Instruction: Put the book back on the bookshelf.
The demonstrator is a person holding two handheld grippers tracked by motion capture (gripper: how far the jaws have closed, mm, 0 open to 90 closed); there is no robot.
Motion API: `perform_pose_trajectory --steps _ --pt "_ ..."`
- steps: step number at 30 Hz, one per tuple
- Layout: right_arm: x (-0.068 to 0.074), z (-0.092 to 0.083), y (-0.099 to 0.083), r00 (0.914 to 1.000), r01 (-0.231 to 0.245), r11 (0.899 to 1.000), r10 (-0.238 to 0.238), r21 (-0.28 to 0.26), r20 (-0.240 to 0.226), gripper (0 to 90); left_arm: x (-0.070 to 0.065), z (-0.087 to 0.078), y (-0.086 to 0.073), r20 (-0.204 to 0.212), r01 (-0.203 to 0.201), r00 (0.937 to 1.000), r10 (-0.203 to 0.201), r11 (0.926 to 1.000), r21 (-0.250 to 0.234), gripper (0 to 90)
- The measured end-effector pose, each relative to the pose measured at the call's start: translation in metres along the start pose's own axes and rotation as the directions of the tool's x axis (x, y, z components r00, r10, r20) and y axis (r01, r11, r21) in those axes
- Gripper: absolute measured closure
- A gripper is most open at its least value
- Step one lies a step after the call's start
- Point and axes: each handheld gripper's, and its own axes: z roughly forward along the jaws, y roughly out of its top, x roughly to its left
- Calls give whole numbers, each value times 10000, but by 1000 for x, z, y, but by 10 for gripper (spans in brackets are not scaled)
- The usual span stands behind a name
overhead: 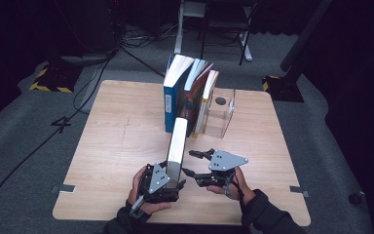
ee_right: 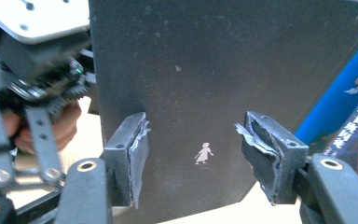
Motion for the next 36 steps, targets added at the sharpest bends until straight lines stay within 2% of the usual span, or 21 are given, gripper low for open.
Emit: perform_pose_trajectory --steps 1,3,9,11,12,14,20,22,24,26,28,31,34,36 --pt "0 1 0 10000 32 10000 -31 -32 42 395 0 3 0 -107 129 9999 -129 9999 31 193" --pt "0 2 0 9999 103 9999 -103 -49 128 376 0 6 -1 -322 107 9994 -105 9999 56 204" --pt "-1 4 0 9997 83 9999 -82 -74 228 324 1 7 -2 -339 227 9992 -229 9997 -65 213" --pt "-1 5 0 9984 202 9997 -210 141 525 341 2 7 -2 -333 291 9990 -294 9995 -98 234" --pt "-1 5 0 9984 202 9997 -210 141 525 341 2 6 -2 -290 327 9990 -328 9995 -43 234" --pt "-1 8 -2 9957 432 9977 -472 520 798 345 6 3 -3 -200 404 9990 -404 9992 25 295" --pt "-10 0 -6 9934 349 9975 -413 619 1068 343 21 -5 -7 -124 606 9981 -606 9982 28 433" --pt "-15 -6 -9 9912 414 9969 -494 673 1228 338 28 -7 -8 -14 529 9986 -529 9986 27 458" --pt "-19 -13 -11 9893 452 9964 -546 712 1356 337 33 -7 -8 163 516 9985 -517 9987 33 472" --pt "-23 -19 -12 9883 432 9968 -524 668 1429 336 38 -8 -9 309 284 9991 -286 9996 58 485" --pt "-26 -25 -14 9868 342 9974 -438 637 1557 335 44 -9 -10 692 383 9969 -384 9993 36 501" --pt "-32 -32 -18 9848 211 9970 -335 740 1703 328 50 -9 -10 1199 203 9926 -209 9998 64 507" --pt "-38 -41 -23 9827 46 9962 -205 869 1838 324 52 -9 -10 1752 83 9845 -89 10000 42 507" --pt "-40 -46 -25 9822 -24 9963 -138 858 1871 322 50 -9 -9 2272 -156 9737 137 9999 65 506"
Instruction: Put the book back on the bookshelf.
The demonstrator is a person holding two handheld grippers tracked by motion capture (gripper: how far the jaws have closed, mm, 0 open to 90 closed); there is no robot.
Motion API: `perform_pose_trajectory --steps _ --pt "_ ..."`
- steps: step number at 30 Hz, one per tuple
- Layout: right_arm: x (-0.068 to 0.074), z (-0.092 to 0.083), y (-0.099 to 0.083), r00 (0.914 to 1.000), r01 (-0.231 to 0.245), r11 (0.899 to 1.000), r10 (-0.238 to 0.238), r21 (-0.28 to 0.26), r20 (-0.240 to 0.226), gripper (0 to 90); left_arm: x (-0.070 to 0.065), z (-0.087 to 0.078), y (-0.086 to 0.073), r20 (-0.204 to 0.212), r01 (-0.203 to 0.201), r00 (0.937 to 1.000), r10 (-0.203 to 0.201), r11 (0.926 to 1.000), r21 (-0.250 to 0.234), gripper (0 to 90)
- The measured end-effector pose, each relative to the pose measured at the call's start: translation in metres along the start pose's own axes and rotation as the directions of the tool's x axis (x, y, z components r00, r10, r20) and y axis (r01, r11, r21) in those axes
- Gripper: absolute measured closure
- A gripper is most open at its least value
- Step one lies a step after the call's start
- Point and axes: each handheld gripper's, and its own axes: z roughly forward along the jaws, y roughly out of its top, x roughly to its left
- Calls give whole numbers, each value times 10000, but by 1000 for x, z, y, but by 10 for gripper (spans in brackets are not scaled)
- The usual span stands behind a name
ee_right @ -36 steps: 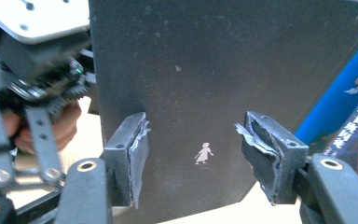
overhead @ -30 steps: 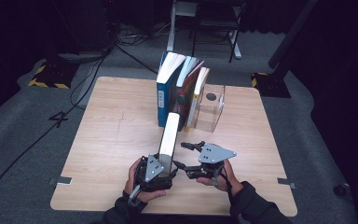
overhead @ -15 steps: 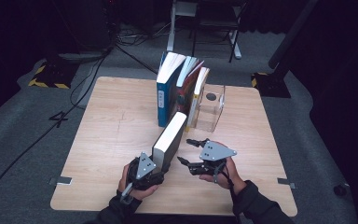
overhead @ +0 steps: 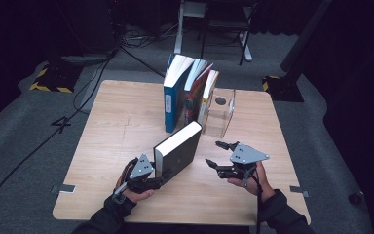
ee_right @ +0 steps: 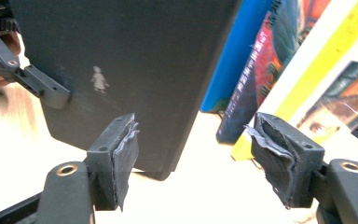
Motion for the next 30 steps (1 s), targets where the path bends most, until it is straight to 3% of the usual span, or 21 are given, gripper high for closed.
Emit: perform_pose_trajectory --steps 2,5,9,13,18,21,25,30 --pt "-2 -7 -2 10000 -43 10000 43 -25 -54 318 -3 2 2 415 -158 9990 155 9999 63 505" --pt "-1 -17 -5 9999 73 9999 -75 -150 -114 319 -9 10 6 1117 -478 9927 465 9988 91 505" --pt "0 -27 -10 9997 114 9999 -117 -117 -230 315 -19 22 12 1937 -846 9778 801 9963 147 501" --pt "1 -40 -15 9986 -91 9997 79 -221 -525 308 -26 31 16 2697 -1130 9572 1050 9935 144 499" --pt "4 -52 -20 9917 -196 9997 174 -158 -1274 265 -33 41 22 3585 -1625 9220 1463 9866 154 494" --pt "9 -54 -22 9858 -144 9999 146 22 -1672 280 -36 47 24 3844 -1797 9089 1615 9837 117 490" --pt "14 -54 -23 9890 -81 9996 122 286 -1476 269 -35 50 26 3889 -1937 9048 1736 9810 128 488" --pt "13 -56 -26 9879 -356 9987 408 378 -1498 307 -36 51 28 3441 -2244 9154 2090 9745 52 507"
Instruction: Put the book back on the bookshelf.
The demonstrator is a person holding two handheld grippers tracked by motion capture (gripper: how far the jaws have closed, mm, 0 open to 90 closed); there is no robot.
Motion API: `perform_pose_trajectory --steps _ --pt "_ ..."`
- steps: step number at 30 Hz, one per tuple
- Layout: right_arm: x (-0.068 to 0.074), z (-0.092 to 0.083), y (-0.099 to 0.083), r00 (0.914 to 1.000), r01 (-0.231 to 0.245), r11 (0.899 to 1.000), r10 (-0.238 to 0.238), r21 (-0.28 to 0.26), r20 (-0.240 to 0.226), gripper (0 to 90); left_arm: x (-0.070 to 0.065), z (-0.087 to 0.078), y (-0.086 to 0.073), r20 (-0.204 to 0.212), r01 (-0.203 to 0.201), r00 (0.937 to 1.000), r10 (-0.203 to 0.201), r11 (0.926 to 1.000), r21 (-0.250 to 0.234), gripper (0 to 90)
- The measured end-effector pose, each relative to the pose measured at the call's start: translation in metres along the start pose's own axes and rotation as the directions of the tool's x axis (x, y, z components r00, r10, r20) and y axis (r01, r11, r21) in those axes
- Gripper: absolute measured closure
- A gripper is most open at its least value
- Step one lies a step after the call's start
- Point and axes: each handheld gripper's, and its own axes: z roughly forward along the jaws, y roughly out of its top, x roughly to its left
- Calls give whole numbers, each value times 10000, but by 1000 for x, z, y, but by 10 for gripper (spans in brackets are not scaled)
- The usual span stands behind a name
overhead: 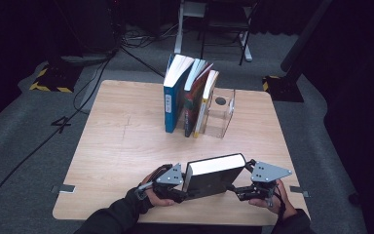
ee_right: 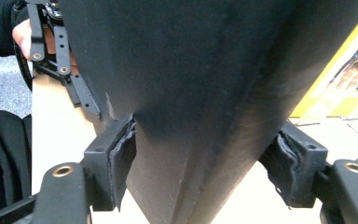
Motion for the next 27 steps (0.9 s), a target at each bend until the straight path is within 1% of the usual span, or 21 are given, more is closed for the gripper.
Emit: perform_pose_trajectory --steps 2,3,5,6,7,8,9,10,11,14,16,17,18,19,21,22,23,25,26,27 --pt "0 -1 0 10000 8 10000 -8 13 -13 322 1 0 0 -62 -39 10000 39 10000 21 495" --pt "0 -4 1 10000 40 10000 -39 47 -89 344 1 -1 0 -167 -78 9998 79 9999 75 486" --pt "-1 -6 1 9998 75 10000 -74 62 -174 365 1 -1 1 -270 -154 9995 157 9998 131 484" --pt "-1 -7 1 9997 141 9998 -139 103 -177 376 1 -1 2 -388 -226 9990 234 9995 206 482" --pt "0 -9 1 9995 203 9997 -199 163 -253 390 2 -1 2 -492 -238 9985 250 9994 262 465" --pt "0 -9 1 9995 203 9997 -199 163 -253 390 2 -1 2 -492 -238 9985 250 9994 262 443" --pt "0 -9 2 9993 224 9995 -218 202 -289 397 3 -2 3 -670 -249 9974 273 9991 357 443" --pt "0 -11 2 9987 286 9993 -275 248 -418 405 3 -2 3 -780 -172 9967 200 9992 360 419" --pt "0 -12 2 9982 285 9993 -272 242 -531 419 3 -3 3 -944 -213 9952 247 9991 373 419" --pt "0 -17 2 9963 411 9988 -388 281 -773 438 6 -3 4 -1125 -119 9935 169 9989 456 379" --pt "2 -18 4 9954 588 9977 -559 351 -772 441 8 -3 3 -1265 -29 9919 84 9990 436 364" --pt "3 -18 6 9953 619 9973 -587 393 -776 441 9 -3 3 -1343 57 9909 -2 9992 403 352" --pt "4 -18 7 9951 657 9970 -623 420 -764 441 9 -3 2 -1534 98 9882 -38 9992 382 337" --pt "4 -19 10 9953 633 9973 -603 369 -757 441 9 -3 3 -1699 54 9855 17 9991 417 299" --pt "3 -20 14 9958 314 9994 -303 118 -861 456 10 -1 3 -1914 195 9814 -118 9991 384 246" --pt "3 -20 16 9956 283 9996 -277 65 -897 471 10 -1 2 -1992 219 9799 -143 9991 359 239" --pt "4 -19 19 9963 236 9997 -229 79 -826 470 10 0 2 -2101 272 9775 -203 9992 298 240" --pt "6 -19 25 9966 344 9994 -335 100 -748 465 10 1 1 -2171 382 9756 -331 9991 193 239" --pt "6 -18 30 9968 366 9991 -351 200 -717 469 11 1 1 -2203 430 9747 -384 9989 160 239" --pt "7 -18 34 9970 295 9992 -275 269 -720 467 11 1 1 -2210 454 9744 -411 9989 146 239"
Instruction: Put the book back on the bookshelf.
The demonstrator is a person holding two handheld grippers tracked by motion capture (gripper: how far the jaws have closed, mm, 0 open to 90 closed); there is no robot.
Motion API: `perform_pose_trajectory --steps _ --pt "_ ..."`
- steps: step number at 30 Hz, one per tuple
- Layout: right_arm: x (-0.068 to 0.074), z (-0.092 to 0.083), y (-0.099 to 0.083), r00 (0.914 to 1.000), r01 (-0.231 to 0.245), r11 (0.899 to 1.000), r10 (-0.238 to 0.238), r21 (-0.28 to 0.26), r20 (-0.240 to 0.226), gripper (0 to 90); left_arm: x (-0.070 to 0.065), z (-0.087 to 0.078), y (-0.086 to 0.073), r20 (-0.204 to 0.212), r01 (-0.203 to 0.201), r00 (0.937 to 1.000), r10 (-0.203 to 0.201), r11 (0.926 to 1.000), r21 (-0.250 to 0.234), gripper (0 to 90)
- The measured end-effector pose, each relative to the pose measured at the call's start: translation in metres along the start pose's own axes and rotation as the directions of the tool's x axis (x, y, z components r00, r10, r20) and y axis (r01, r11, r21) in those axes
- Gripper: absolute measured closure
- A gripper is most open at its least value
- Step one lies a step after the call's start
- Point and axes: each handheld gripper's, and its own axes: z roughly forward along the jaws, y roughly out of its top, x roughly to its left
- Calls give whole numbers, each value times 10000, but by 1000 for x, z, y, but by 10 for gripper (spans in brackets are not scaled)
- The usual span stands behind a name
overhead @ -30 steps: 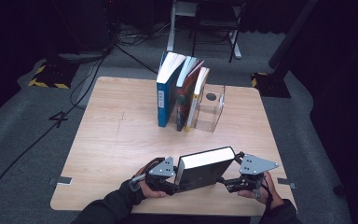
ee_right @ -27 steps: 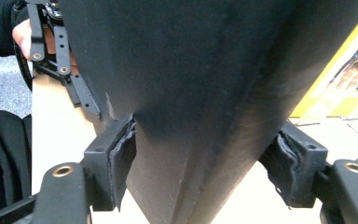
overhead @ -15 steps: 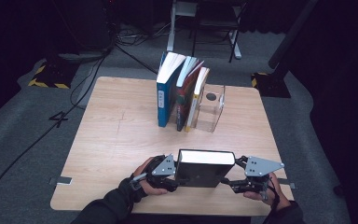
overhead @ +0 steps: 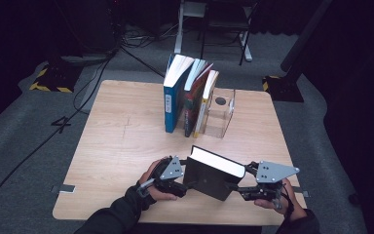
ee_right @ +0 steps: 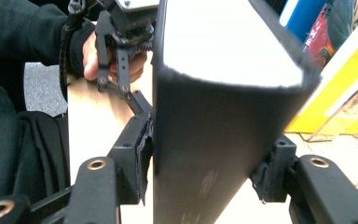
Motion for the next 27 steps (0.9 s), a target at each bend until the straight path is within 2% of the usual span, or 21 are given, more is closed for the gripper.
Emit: perform_pose_trajectory --steps 2,5,8,11,14,20,27 --pt "-1 1 6 9997 -209 9997 211 145 -134 480 0 2 -1 45 146 9999 -146 9999 -10 240" --pt "-5 5 15 9984 -366 9972 393 655 -407 482 -3 5 -1 12 84 10000 -84 9999 78 237" --pt "-8 8 21 9965 -587 9937 640 950 -544 480 -6 9 1 -19 -55 10000 55 9999 133 234" --pt "-9 11 24 9950 -831 9900 888 1140 -459 483 -5 10 1 -16 13 10000 -13 9999 116 228" --pt "-11 14 26 9919 -1055 9874 1130 1182 -582 481 -5 10 0 36 61 10000 -61 9999 125 227" --pt "-9 20 30 9938 -950 9858 1020 1383 -443 474 -3 10 0 117 113 9999 -114 9999 119 220" --pt "-12 22 28 9891 -1378 9858 1420 961 -385 481 -1 10 -1 171 171 9997 -173 9997 158 231"
